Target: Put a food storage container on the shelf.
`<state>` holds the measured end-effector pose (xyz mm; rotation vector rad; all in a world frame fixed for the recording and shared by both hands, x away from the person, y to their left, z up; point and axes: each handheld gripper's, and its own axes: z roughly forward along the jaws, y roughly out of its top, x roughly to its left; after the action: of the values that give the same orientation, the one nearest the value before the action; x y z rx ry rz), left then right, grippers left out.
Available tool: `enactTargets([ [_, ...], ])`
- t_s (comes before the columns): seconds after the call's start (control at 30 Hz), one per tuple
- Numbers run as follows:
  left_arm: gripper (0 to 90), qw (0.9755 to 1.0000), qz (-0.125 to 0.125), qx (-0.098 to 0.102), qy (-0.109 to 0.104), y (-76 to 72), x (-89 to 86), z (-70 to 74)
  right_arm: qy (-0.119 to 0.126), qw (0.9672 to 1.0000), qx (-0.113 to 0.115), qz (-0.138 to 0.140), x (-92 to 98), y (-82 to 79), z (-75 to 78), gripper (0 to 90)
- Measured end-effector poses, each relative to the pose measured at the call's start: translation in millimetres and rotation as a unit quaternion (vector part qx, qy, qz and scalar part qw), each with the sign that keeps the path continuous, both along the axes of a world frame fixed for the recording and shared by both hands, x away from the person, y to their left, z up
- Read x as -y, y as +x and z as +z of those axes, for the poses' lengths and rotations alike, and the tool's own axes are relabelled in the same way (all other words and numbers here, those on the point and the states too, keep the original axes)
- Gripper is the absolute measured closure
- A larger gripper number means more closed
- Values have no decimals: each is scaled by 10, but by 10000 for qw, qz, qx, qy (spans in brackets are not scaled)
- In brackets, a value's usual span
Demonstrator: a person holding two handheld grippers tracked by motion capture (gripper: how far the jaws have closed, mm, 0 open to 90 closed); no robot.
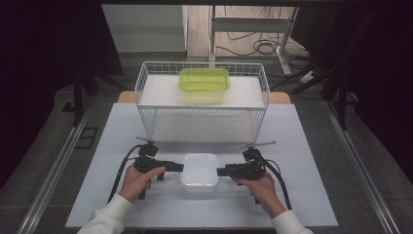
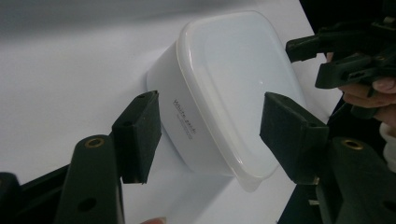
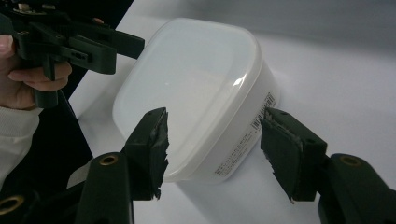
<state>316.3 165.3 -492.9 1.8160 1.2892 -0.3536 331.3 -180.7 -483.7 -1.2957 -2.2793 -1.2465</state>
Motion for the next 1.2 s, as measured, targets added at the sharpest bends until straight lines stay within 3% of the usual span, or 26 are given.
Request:
enactTargets([
  [0.67,434,9983,-6,-381,-433,45,-38,-137,195,9993,-308,-46,-28,30,-99,494],
  [0.87,486,9972,-19,-505,-560,46,-49,-180,264,9985,-476,-84,-37,34,-121,526],
  [1.07,570,9964,-70,-557,-637,38,-43,-199,494,9962,-713,-99,-5,49,-169,600],
  [1.2,652,9946,-116,-642,-810,38,-48,-218,537,9956,-764,-95,1,50,-176,636],
])
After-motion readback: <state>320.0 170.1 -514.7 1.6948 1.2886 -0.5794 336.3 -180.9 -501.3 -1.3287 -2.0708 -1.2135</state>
